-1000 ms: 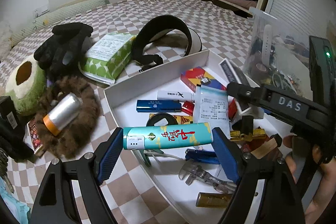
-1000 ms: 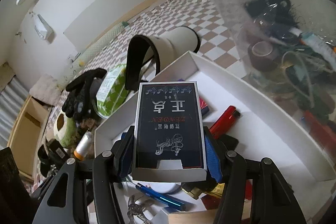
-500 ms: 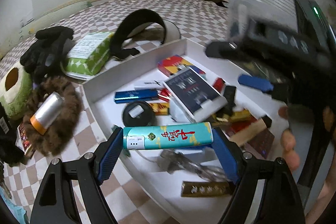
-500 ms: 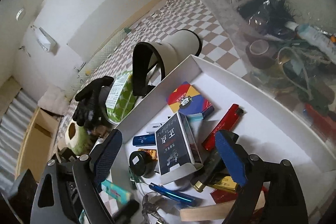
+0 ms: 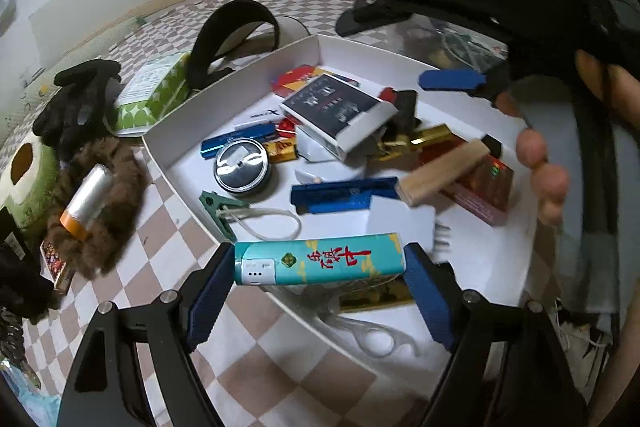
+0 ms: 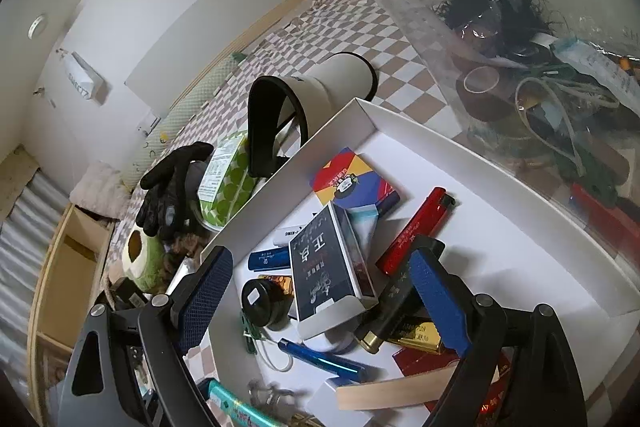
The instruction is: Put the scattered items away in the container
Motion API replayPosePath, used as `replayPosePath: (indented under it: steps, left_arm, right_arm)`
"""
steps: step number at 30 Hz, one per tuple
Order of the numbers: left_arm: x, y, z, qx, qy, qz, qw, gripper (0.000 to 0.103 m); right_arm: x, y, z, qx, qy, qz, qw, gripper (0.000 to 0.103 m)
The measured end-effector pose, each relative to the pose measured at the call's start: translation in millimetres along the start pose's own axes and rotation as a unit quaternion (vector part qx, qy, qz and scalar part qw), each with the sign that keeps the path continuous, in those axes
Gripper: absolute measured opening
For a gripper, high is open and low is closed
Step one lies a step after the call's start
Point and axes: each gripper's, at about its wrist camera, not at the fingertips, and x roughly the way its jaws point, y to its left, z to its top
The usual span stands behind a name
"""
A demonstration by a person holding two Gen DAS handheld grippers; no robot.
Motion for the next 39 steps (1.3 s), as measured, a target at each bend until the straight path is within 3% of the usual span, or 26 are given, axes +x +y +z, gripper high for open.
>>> replayPosePath:
  steps: [7, 14, 17, 20, 29, 33, 39]
  left_arm:
    - [-8, -7, -7, 0.009, -0.005, -0.037, 0.9993, 0.084]
    - [-9, -15, -7, 0.009, -0.002, -0.050, 0.9987, 0.084]
    - [-11, -17, -7, 0.006, -0.004, -0.052, 0.9986, 0.094]
    - [-12, -18, -8, 0.003, -0.004, -0.055, 0.9985, 0.095]
    - [-16, -14, -9, -0.017, -0.011, -0.048, 0.9987, 0.095]
    - [-22, -12, -9, -0.029, -0.019, -0.041, 0.9985, 0.102]
    - [-33, -10, -11, -0.055, -0.031, -0.027, 0.9976, 0.102]
  right_arm:
    - [-1, 2, -2, -0.001, -0.001, 0.005, 1.000, 0.090]
    - [-1, 2, -3, -0.002, 0.001, 0.005, 1.000, 0.090]
    - [-1, 1, -4, -0.003, 0.000, 0.003, 1.000, 0.090]
    - [-1, 0, -4, -0.002, 0.001, 0.001, 1.000, 0.090]
    - [-7, 0, -4, -0.005, -0.002, -0.008, 1.000, 0.090]
    - [-15, 3, -5, -0.014, -0.009, -0.013, 1.000, 0.091]
    - [-27, 7, -9, -0.023, -0.017, -0.022, 0.999, 0.092]
